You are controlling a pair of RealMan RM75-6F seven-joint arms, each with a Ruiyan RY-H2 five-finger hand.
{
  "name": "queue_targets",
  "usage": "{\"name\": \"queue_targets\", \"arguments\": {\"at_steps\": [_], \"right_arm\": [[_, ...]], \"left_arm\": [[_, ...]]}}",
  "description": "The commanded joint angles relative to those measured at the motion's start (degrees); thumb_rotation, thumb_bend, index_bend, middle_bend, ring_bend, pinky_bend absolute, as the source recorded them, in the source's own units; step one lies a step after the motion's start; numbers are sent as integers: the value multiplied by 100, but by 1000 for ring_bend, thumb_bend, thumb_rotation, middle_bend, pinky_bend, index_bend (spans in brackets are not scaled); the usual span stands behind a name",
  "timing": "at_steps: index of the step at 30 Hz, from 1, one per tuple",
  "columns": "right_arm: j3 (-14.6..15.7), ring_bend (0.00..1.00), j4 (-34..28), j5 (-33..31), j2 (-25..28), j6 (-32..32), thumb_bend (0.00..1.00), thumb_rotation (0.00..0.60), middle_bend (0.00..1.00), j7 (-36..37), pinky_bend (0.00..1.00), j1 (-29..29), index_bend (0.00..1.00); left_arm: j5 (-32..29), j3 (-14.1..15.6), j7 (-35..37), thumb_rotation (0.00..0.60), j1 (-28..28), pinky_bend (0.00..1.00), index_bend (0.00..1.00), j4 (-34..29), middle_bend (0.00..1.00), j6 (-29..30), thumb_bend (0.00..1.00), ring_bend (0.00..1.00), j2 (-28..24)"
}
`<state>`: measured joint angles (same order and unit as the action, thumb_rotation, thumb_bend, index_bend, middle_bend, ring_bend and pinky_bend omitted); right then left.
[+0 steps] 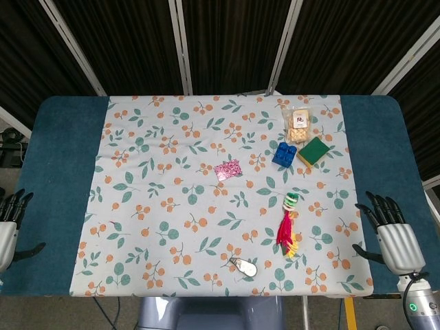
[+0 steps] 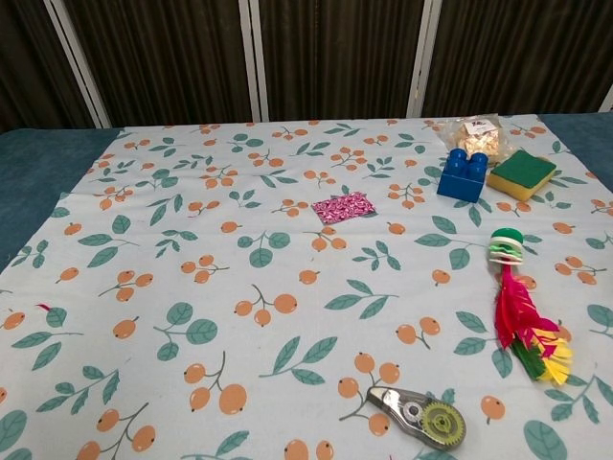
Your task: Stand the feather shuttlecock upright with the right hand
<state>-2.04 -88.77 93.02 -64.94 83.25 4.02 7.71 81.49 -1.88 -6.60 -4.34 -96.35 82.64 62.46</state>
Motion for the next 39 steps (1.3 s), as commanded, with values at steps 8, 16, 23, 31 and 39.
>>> {"name": "queue_targets", "arguments": {"at_steps": [8,16,23,31,39], "right_arm": [[290,0,737,1121,-132,-129,63,600,77,985,0,591,282],[484,0,1546,1960,-392,-271,64,600,90,1117,0,1225,307],[728,0,1858,2431,-576,-193,63,600,96,1139,0,1533,330],[831,0,1917,2396,-955,-615,63,600,103,867,0,1758,344],[817,0,2243,2203,-1452,-1102,63,600,116,586,0,2017,366]], "left_arm": [[10,-13,55,600,3,0,0,3,0,22,115,0,33],[-25,-27,121,600,17,0,0,11,0,31,114,0,39],[-20,-35,107,600,16,0,0,-6,0,42,114,0,55],[-44,-23,101,600,21,0,0,-26,0,17,114,0,58],[-68,-31,149,600,15,0,0,-36,0,-11,113,0,32]]}}
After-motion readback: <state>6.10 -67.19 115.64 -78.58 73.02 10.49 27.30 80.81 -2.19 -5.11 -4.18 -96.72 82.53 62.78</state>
